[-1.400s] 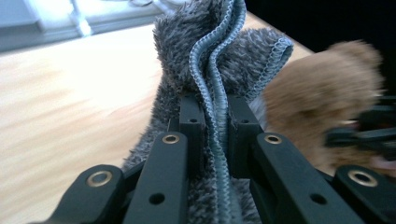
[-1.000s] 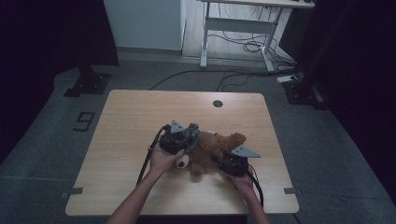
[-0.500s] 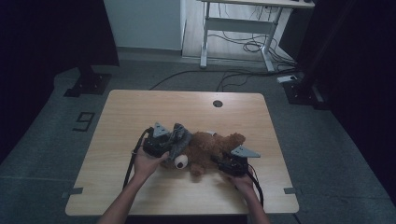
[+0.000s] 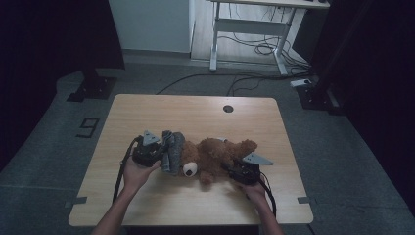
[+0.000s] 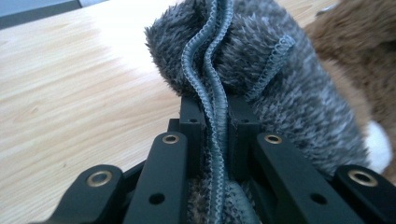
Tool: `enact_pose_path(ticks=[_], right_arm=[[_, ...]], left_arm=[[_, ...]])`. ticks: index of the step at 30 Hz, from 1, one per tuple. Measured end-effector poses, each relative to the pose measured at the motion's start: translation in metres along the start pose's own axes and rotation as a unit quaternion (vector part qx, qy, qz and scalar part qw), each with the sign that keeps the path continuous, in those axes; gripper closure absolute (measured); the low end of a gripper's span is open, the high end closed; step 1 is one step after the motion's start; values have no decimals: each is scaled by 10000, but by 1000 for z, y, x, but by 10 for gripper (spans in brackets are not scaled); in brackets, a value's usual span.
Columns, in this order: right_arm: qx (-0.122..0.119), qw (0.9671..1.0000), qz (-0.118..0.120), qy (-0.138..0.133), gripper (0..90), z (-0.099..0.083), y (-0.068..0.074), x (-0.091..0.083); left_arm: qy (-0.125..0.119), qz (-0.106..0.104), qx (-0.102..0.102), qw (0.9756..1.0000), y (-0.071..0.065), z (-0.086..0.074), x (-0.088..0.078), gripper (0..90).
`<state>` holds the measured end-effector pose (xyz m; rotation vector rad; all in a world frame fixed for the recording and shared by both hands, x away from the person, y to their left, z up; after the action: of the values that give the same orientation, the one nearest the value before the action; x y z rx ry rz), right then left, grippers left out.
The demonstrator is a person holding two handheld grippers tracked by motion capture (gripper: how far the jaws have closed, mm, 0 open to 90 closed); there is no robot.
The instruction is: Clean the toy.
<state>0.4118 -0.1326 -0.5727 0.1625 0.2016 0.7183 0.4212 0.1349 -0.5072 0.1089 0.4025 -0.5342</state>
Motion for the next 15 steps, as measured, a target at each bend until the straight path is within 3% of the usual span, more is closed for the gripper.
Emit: enact_pose_path(ticks=[2, 6, 7, 8, 9, 11, 12, 13, 14, 15], right_arm=[[9, 10000, -10, 0, 553, 0, 0, 0], [57, 10000, -22, 2, 553, 0, -1, 0], [57, 10000, -22, 2, 553, 0, -1, 0], [54, 10000, -28, 3, 553, 0, 0, 0], [54, 10000, -28, 3, 553, 0, 0, 0], [61, 10000, -35, 1, 553, 0, 0, 0], [61, 10000, -35, 1, 553, 0, 0, 0], [75, 10000, -36, 4, 553, 0, 0, 0], [75, 10000, -36, 4, 553, 0, 0, 0], [77, 10000, -32, 12, 553, 0, 0, 0]], left_arm=[[-41, -50, -57, 10000, -1, 2, -3, 791], [-278, -247, 7, 9993, -17, 22, -11, 790], [-353, -311, 37, 9989, -24, 28, -12, 790], [-448, -448, 120, 9979, -39, 41, -10, 790], [-448, -448, 120, 9979, -39, 41, -10, 790], [-520, -692, 266, 9959, -65, 58, -1, 790], [-520, -692, 266, 9959, -65, 58, -1, 790], [-525, -812, 404, 9945, -83, 71, 7, 789], [-525, -812, 404, 9945, -83, 71, 7, 789], [-532, -880, 430, 9938, -92, 77, 12, 789]])
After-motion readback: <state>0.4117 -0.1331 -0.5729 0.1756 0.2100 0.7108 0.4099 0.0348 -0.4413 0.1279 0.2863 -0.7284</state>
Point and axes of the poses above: each handheld gripper's, and its own axes: x roughly forward along the jaws, z roughly out of its top, y roughly to its left, the point moved 9 cm from there along x, roughly forward along the jaws, and after that the axes turned 15 degrees about -y, right-handed, at the moved point
